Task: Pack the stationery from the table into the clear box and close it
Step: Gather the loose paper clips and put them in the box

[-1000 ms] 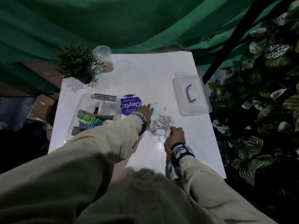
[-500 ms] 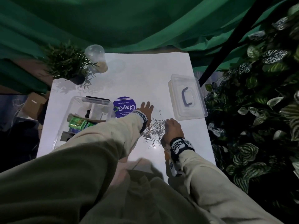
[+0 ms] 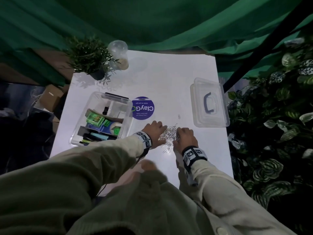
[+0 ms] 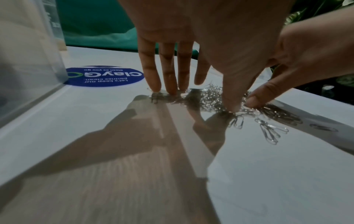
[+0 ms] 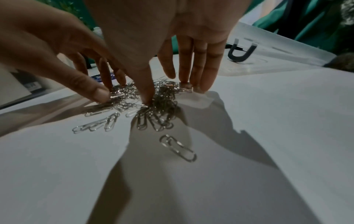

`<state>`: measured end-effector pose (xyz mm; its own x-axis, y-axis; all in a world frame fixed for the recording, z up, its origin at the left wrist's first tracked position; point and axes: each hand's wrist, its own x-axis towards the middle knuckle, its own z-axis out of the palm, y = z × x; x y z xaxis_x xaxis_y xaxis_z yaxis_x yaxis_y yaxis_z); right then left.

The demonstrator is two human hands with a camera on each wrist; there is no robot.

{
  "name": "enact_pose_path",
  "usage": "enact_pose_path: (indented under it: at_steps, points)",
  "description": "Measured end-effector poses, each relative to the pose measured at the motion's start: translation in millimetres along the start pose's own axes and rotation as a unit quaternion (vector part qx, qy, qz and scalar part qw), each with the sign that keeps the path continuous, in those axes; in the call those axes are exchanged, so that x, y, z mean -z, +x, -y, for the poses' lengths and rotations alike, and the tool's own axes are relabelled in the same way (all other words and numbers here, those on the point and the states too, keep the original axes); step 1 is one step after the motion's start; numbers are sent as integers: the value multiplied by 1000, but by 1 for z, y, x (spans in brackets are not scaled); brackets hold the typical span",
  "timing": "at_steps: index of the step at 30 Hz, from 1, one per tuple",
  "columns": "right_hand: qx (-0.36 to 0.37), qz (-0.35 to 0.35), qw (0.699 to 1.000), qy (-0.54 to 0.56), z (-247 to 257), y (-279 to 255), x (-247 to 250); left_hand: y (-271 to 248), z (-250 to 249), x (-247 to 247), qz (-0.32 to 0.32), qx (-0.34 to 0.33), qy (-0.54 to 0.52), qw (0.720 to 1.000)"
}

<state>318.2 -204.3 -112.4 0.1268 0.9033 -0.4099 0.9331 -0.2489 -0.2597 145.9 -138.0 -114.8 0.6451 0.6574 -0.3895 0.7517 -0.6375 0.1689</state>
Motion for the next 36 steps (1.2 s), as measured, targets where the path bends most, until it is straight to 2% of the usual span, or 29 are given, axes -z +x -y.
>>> enact_pose_path:
  at_steps: [4,10,16,22,29,33,36]
  points:
    - [-23,14,999,-23,11,2,4,1,-4,2,28,26,-48,998]
    - [-53,11,998,41,16,4,11,4,-9,9,33,35,-75,996]
    - [-90,-21,987,130,17,1,24,6,-7,25,36,67,-140,987]
    - [-126,-42,954,270,15,-6,34,-11,-1,43,-32,81,-204,975]
    - [-131,-63,916,373,40,2,49,-41,17,81,-145,82,-290,942]
    - [-106,-31,885,453,74,12,58,-65,48,110,-213,103,-314,919]
    - [-77,0,867,492,104,15,69,-82,84,122,-251,144,-321,902]
